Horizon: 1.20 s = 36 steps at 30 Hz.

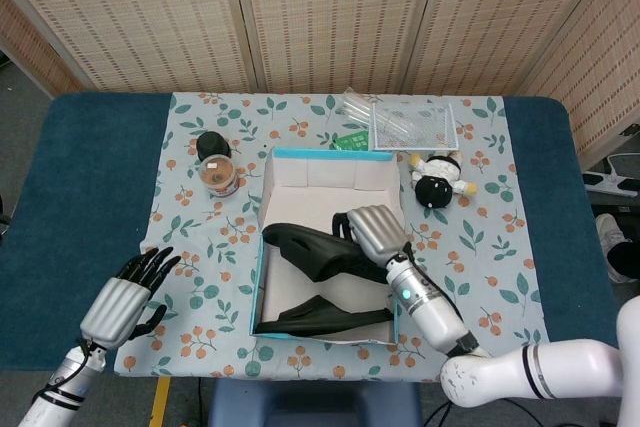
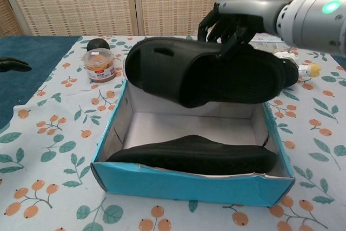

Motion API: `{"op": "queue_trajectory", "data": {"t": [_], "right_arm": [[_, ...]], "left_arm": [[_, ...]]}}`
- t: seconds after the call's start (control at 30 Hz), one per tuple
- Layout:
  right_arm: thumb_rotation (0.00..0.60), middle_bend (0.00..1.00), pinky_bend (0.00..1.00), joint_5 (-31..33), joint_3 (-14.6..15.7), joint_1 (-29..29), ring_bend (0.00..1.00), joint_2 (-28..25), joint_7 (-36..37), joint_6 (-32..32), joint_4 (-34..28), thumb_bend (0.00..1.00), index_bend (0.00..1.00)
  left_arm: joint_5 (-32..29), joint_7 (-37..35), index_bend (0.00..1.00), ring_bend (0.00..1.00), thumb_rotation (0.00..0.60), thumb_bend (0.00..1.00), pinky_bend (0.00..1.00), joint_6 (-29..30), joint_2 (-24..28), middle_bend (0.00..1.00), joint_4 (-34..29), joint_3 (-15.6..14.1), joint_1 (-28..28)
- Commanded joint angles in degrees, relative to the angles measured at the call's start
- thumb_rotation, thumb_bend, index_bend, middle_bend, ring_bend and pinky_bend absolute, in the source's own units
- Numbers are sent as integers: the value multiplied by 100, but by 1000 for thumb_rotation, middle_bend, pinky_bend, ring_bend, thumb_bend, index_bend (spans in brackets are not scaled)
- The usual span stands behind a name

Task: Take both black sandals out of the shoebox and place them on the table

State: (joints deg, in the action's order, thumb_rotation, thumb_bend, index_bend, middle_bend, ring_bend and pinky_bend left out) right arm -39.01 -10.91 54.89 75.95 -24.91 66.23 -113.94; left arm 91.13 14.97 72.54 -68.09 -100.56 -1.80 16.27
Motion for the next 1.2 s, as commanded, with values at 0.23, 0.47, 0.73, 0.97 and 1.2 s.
{"op": "queue_trajectory", "data": {"t": [0.23,0.47,0.73,0.97,1.2], "right_arm": [[600,804,799,-755,-212,-706,683,-1157,961,-311,-350,308,842],[600,804,761,-1678,521,-1700,657,-2458,1881,-774,-321,308,809],[600,804,635,-4317,1330,-2701,590,-3245,4076,-1196,881,307,733],[600,804,635,-5736,1919,-2853,571,-3241,5554,-1217,1757,309,722],[600,802,633,-5948,2001,-2579,551,-2953,6519,-1552,2515,311,717]], "left_arm": [[-78,74,0,0,600,455,136,10,-28,0,10,28,2],[-63,-131,0,0,600,456,136,297,-5,0,139,91,-101],[-265,-481,0,0,600,455,136,476,-83,0,430,236,-183],[-508,-536,0,0,600,455,136,321,-217,0,641,320,-130],[-597,-454,0,0,600,455,136,241,-245,0,655,359,-81]]}}
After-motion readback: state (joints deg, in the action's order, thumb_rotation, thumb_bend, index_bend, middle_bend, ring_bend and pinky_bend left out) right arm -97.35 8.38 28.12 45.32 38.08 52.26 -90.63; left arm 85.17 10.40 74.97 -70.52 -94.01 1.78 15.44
